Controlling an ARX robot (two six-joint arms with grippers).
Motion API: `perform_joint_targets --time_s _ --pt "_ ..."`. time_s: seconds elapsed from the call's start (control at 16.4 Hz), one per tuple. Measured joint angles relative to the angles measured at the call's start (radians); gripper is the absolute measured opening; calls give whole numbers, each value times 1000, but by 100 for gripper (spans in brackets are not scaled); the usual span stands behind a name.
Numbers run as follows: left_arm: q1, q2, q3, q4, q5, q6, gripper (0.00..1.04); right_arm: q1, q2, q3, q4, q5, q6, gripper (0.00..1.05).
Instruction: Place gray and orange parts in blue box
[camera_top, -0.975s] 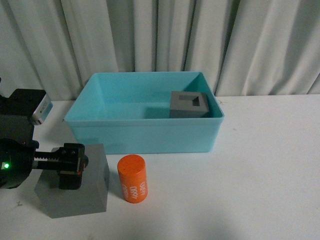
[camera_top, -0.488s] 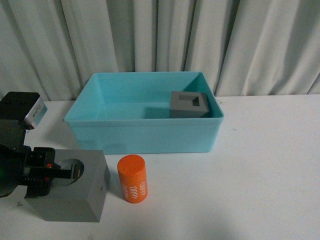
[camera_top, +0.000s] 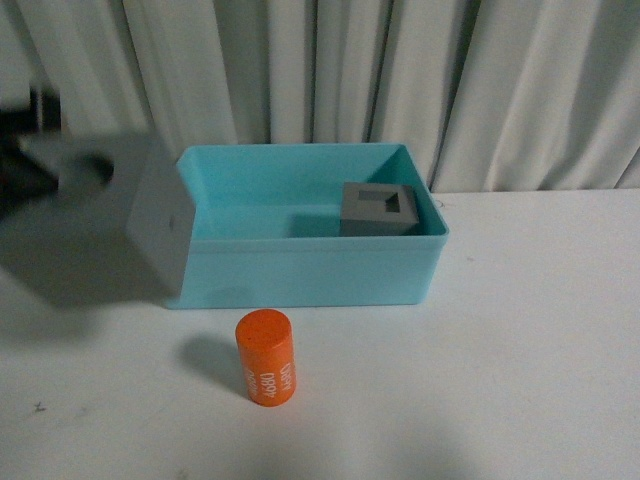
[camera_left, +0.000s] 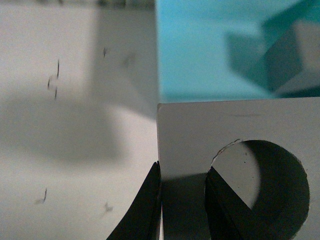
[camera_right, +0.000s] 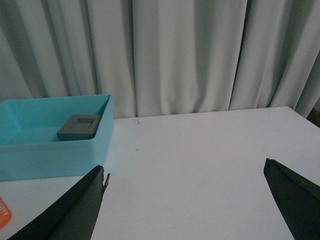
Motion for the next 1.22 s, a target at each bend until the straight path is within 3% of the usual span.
perform_joint_targets --time_s 0.18,0.55,0.73,1.16,1.22 --pt "-72 84 234 8 -17 -48 19 0 0 0 0 0 0 98" --pt "-130 414 415 129 -117 11 19 0 0 0 0 0 0 98" --pt "-122 561 473 198 -175 99 19 0 0 0 0 0 0 98" --pt "-88 730 521 225 -193 174 19 0 0 0 0 0 0 98" --pt "-88 733 526 219 -189 174 26 0 0 0 0 0 0 98"
